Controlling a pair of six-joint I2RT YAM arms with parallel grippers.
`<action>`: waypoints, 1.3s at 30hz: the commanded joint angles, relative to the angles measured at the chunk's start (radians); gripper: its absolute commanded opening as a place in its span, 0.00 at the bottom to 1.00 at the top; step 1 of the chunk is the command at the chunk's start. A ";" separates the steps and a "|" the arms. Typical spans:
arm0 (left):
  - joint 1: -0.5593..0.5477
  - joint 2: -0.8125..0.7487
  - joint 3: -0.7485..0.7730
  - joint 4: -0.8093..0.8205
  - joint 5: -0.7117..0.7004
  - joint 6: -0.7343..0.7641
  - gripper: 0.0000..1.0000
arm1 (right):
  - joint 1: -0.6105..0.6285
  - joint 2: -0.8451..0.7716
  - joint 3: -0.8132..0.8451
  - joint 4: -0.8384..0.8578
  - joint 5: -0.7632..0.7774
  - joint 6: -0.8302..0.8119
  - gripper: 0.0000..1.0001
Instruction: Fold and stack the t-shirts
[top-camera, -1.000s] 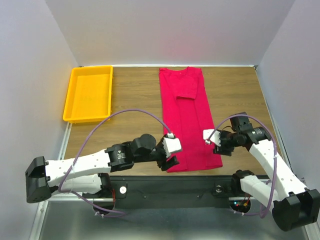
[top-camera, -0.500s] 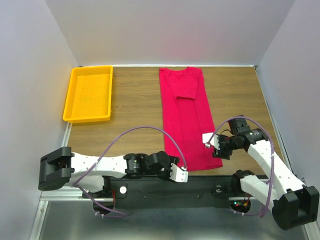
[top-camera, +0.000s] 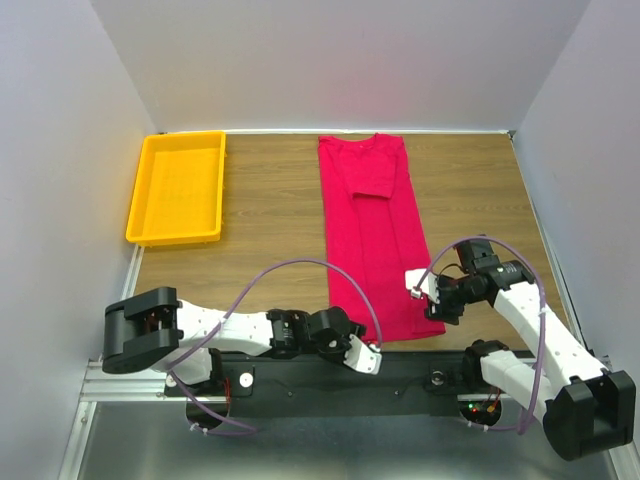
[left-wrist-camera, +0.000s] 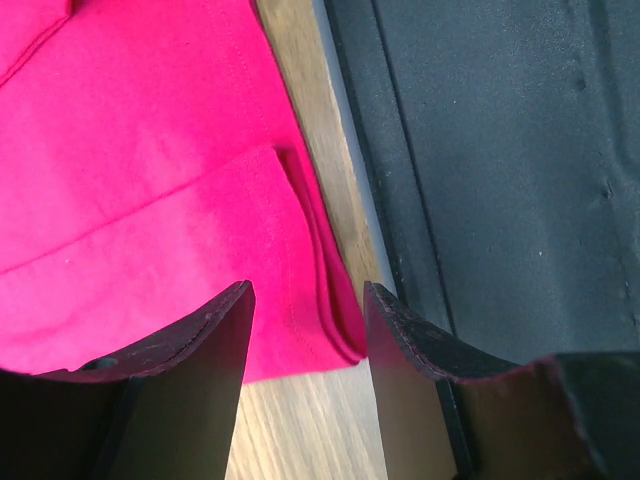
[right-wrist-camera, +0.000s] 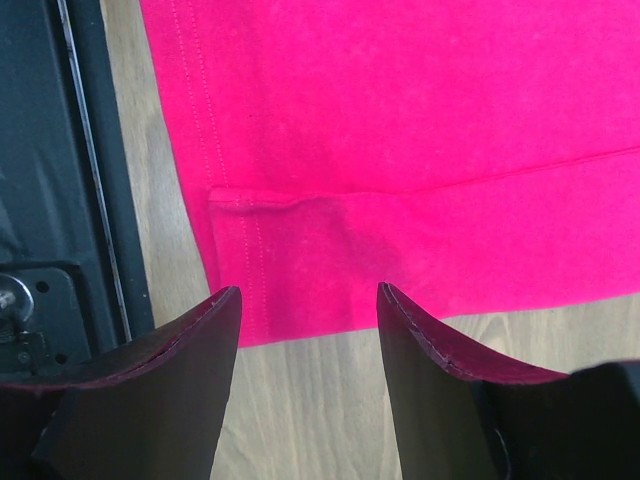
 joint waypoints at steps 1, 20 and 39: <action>0.000 0.035 0.011 0.050 0.010 0.023 0.59 | -0.015 -0.015 -0.010 0.026 -0.026 0.019 0.62; 0.038 0.102 0.045 0.050 -0.013 0.049 0.49 | -0.031 -0.035 -0.026 0.026 -0.018 0.023 0.62; 0.064 0.084 0.045 0.032 0.016 0.039 0.00 | -0.031 0.094 0.000 -0.059 0.008 -0.228 0.62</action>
